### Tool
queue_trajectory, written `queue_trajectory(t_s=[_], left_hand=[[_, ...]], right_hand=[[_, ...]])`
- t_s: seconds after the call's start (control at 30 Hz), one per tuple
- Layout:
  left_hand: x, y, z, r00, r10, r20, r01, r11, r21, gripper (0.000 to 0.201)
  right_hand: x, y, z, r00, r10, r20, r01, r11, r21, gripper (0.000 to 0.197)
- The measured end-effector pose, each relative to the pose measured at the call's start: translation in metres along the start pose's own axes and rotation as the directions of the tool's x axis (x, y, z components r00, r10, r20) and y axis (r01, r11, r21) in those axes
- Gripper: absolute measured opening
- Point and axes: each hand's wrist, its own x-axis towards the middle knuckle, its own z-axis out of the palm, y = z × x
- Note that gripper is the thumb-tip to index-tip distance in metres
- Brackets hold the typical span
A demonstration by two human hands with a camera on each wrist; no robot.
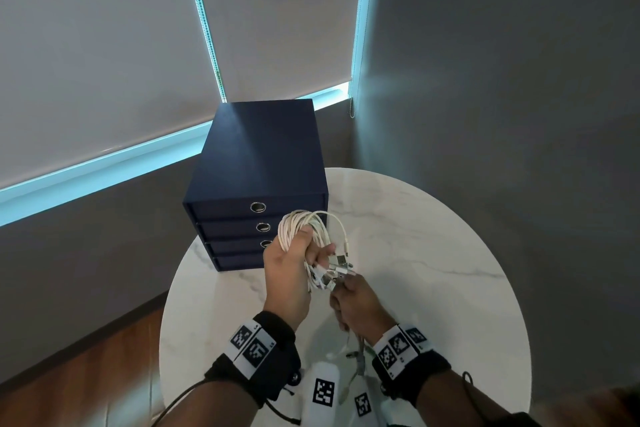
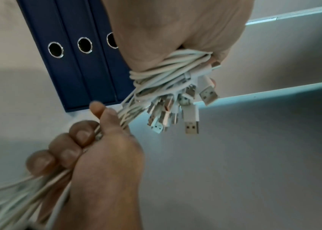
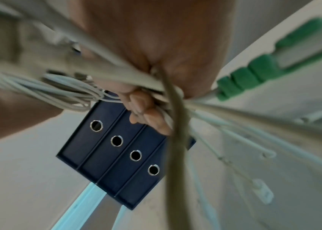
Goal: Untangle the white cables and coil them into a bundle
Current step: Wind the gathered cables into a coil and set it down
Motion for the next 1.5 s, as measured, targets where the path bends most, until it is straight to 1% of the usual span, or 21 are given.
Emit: queue_trajectory(t_s=[0.07,0.13,0.2,0.23,0.27,0.33,0.37,0.43,0.47,0.53,0.57,0.63,0.73,0.83,0.9,1.0,1.07,1.13,1.27,1.4,1.5], left_hand=[[0.0,0.005,0.0,0.997,-0.071,0.036,0.073,0.994,-0.08,0.038],[0.0,0.009,-0.002,0.986,-0.152,0.062,0.16,0.978,-0.138,0.04],[-0.001,0.014,-0.001,0.968,-0.238,0.084,0.251,0.944,-0.214,0.04],[0.0,0.015,0.0,0.961,-0.265,0.075,0.275,0.93,-0.244,0.039],[0.0,0.017,0.003,0.963,-0.264,0.044,0.266,0.928,-0.26,0.037],[0.003,0.016,0.006,0.977,-0.204,-0.056,0.185,0.954,-0.237,0.035],[0.004,0.014,0.007,0.983,-0.154,-0.098,0.133,0.973,-0.19,0.034],[0.003,0.007,0.004,0.988,-0.041,-0.15,0.032,0.997,-0.064,0.034],[0.002,0.002,0.001,0.988,0.028,-0.149,-0.028,1.0,0.005,0.034],[-0.004,-0.003,-0.001,0.984,0.154,-0.094,-0.14,0.981,0.136,0.033],[-0.006,-0.006,-0.002,0.979,0.196,-0.064,-0.181,0.966,0.187,0.03],[-0.009,-0.007,-0.003,0.973,0.229,-0.026,-0.216,0.945,0.245,0.022],[-0.007,-0.01,-0.012,0.972,0.235,0.011,-0.224,0.912,0.344,0.021],[-0.003,-0.012,-0.024,0.974,0.226,-0.001,-0.203,0.876,0.436,0.031],[-0.004,-0.013,-0.028,0.976,0.219,-0.004,-0.19,0.855,0.482,0.035],[-0.009,-0.021,-0.032,0.986,0.165,0.021,-0.152,0.842,0.518,0.034],[-0.011,-0.027,-0.037,0.989,0.133,0.065,-0.147,0.828,0.541,0.033],[-0.012,-0.031,-0.042,0.984,0.128,0.125,-0.177,0.784,0.595,0.031],[-0.012,-0.034,-0.047,0.963,0.129,0.235,-0.257,0.698,0.669,0.032],[-0.013,-0.031,-0.052,0.932,0.119,0.342,-0.327,0.68,0.656,0.027],[-0.018,-0.025,-0.057,0.888,0.041,0.457,-0.349,0.707,0.615,0.032]], right_hand=[[0.007,0.003,-0.011,0.998,-0.046,-0.048,0.043,0.998,-0.053,0.029],[0.013,0.003,-0.021,0.991,-0.108,-0.075,0.099,0.988,-0.121,0.023],[0.013,-0.004,-0.024,0.987,-0.149,-0.058,0.133,0.966,-0.223,0.02],[0.011,-0.007,-0.022,0.988,-0.15,-0.031,0.137,0.954,-0.267,0.021],[0.006,-0.012,-0.018,0.989,-0.146,0.019,0.144,0.937,-0.318,0.025],[-0.008,-0.022,-0.004,0.984,-0.141,0.109,0.174,0.899,-0.402,0.03],[-0.016,-0.026,0.004,0.98,-0.124,0.155,0.178,0.899,-0.4,0.03],[-0.026,-0.03,0.014,0.97,-0.079,0.228,0.141,0.954,-0.266,0.026],[-0.029,-0.032,0.016,0.966,-0.058,0.254,0.114,0.971,-0.211,0.023],[-0.03,-0.035,0.016,0.963,-0.029,0.268,0.067,0.989,-0.131,0.016],[-0.031,-0.035,0.014,0.962,-0.028,0.273,0.06,0.992,-0.108,0.015],[-0.032,-0.035,0.01,0.955,-0.002,0.295,0.025,0.997,-0.074,0.015],[-0.036,-0.035,0.003,0.928,0.041,0.371,-0.028,0.999,-0.041,0.008],[-0.041,-0.035,-0.004,0.891,0.089,0.446,-0.081,0.996,-0.038,0.006],[-0.043,-0.037,-0.007,0.876,0.122,0.467,-0.12,0.992,-0.034,0.01],[-0.045,-0.044,-0.01,0.865,0.158,0.476,-0.167,0.986,-0.024,0.012],[-0.045,-0.048,-0.014,0.852,0.186,0.489,-0.204,0.979,-0.016,0.008],[-0.045,-0.05,-0.018,0.847,0.201,0.493,-0.23,0.973,-0.002,0.006],[-0.042,-0.051,-0.018,0.833,0.241,0.498,-0.285,0.958,0.012,0.011],[-0.039,-0.055,-0.023,0.824,0.288,0.488,-0.329,0.944,-0.002,0.017],[-0.037,-0.062,-0.032,0.819,0.329,0.471,-0.363,0.932,-0.02,0.018]])
